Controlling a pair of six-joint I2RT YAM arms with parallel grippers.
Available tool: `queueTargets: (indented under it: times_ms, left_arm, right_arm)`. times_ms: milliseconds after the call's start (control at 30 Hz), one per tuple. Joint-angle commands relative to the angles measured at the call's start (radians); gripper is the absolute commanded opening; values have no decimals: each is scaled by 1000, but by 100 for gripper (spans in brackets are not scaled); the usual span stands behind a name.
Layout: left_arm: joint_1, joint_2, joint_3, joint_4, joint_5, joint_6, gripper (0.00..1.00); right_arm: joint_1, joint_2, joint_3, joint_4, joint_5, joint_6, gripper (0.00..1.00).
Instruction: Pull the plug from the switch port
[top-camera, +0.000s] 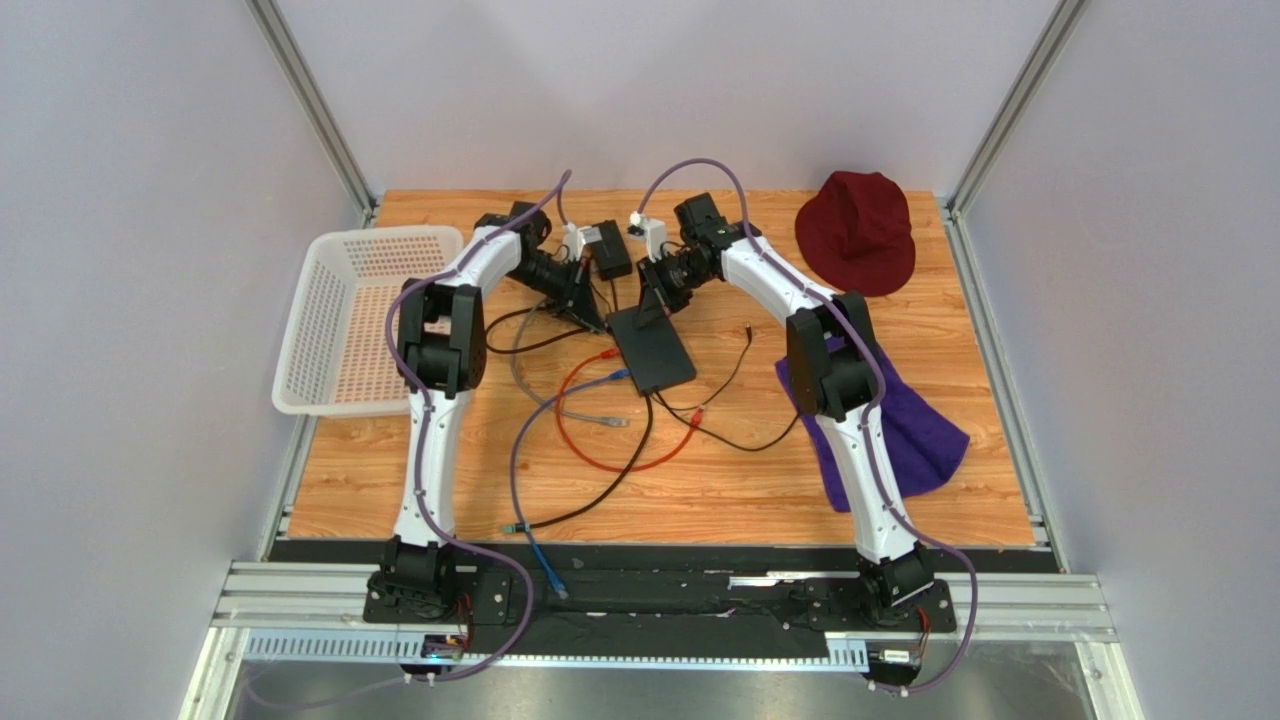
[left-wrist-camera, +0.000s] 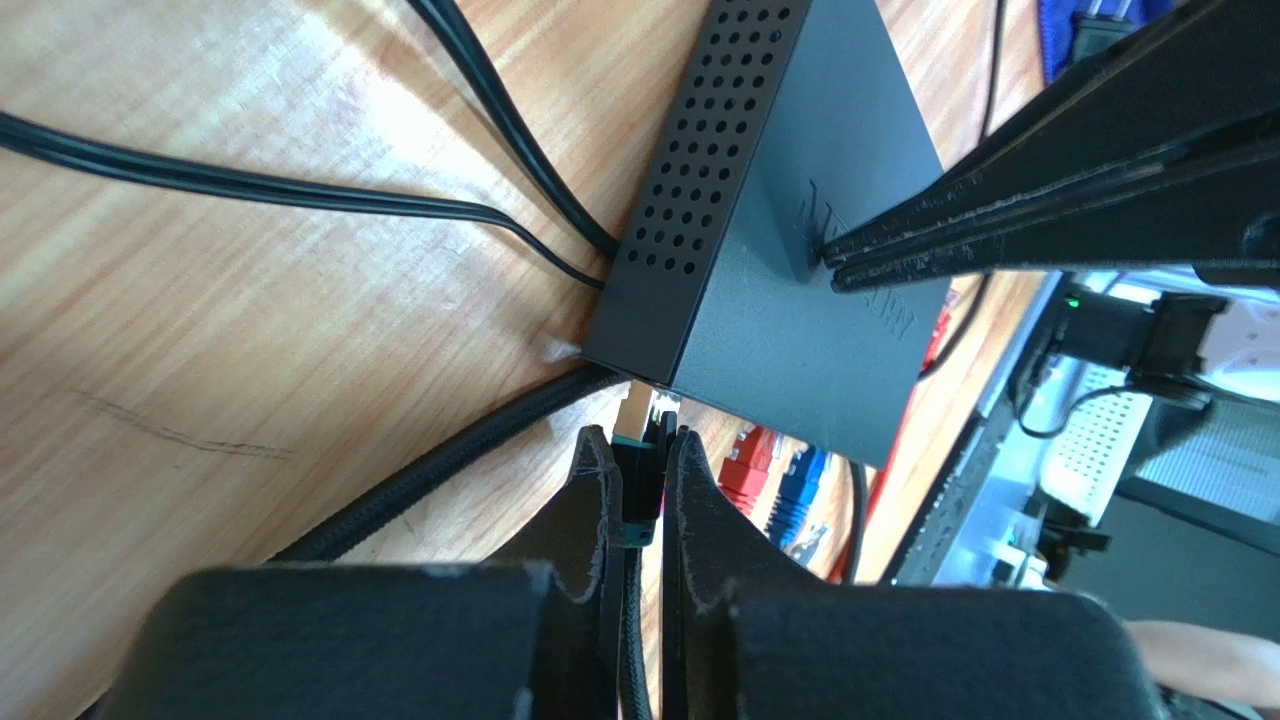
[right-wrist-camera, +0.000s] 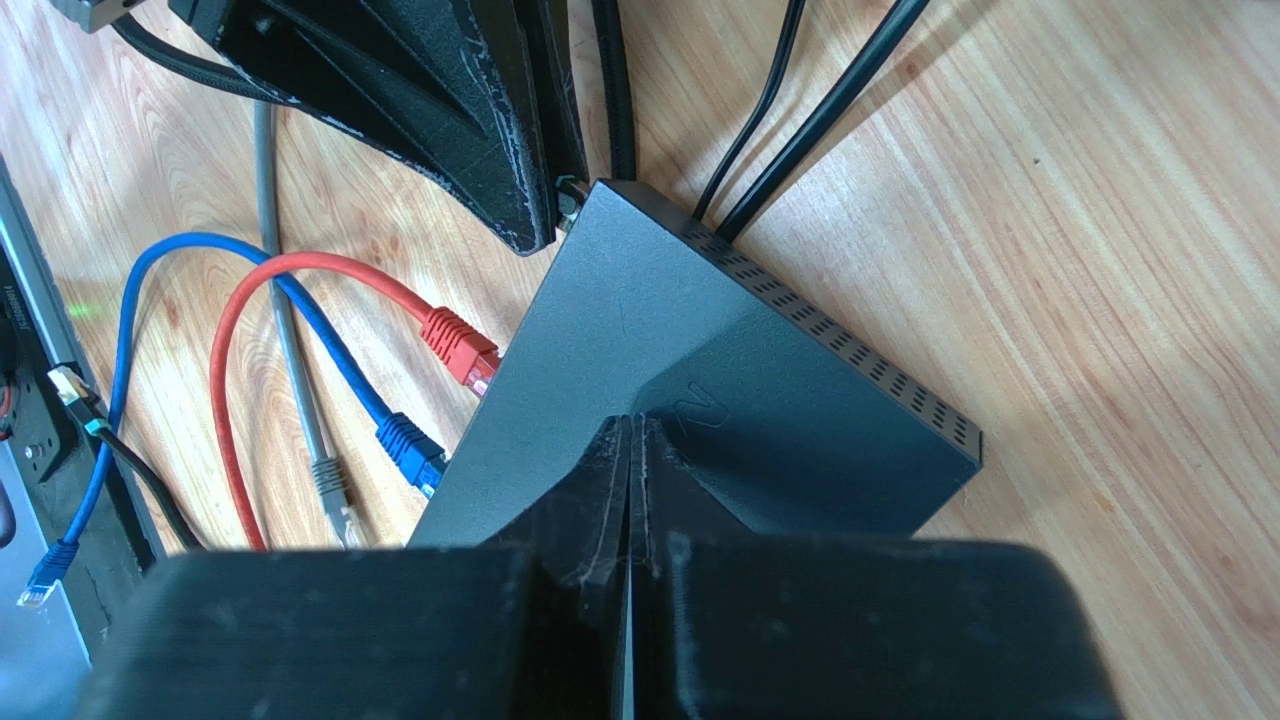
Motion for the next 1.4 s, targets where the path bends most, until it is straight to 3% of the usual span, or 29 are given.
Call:
queueTargets:
  times_ms: [0, 233, 433, 600, 700, 867, 1067, 1167, 1267, 1367]
  left_arm:
    - [-26, -48, -89, 53, -12, 1, 0]
    - [-25, 17, 84, 34, -84, 0, 0]
    - [-44, -11, -30, 36, 28, -5, 0]
    - [-9, 26, 85, 62, 41, -66, 0]
    - [-6, 29, 115, 40, -21, -20, 0]
    - [-15, -6, -54, 30, 83, -9, 0]
    - [17, 41, 127, 34, 9, -17, 0]
    - [11, 37, 98, 27, 27, -12, 0]
    - [-6, 12, -34, 8, 116, 18, 0]
    - [-6, 18, 47, -9, 74, 20, 0]
  right_arm:
    - [14, 80, -20, -44, 136, -25, 0]
    - [11, 79, -22, -44, 131, -25, 0]
    - [13, 80, -20, -44, 139, -25, 0]
    - [17, 77, -23, -44, 144, -29, 0]
    - [19, 74, -28, -46, 145, -34, 0]
    - [21, 76, -25, -46, 147, -32, 0]
    - [21, 76, -25, -46, 148, -31, 0]
    - [21, 74, -28, -46, 148, -34, 0]
    - [22, 77, -26, -46, 151, -34, 0]
    - [22, 77, -25, -46, 159, -31, 0]
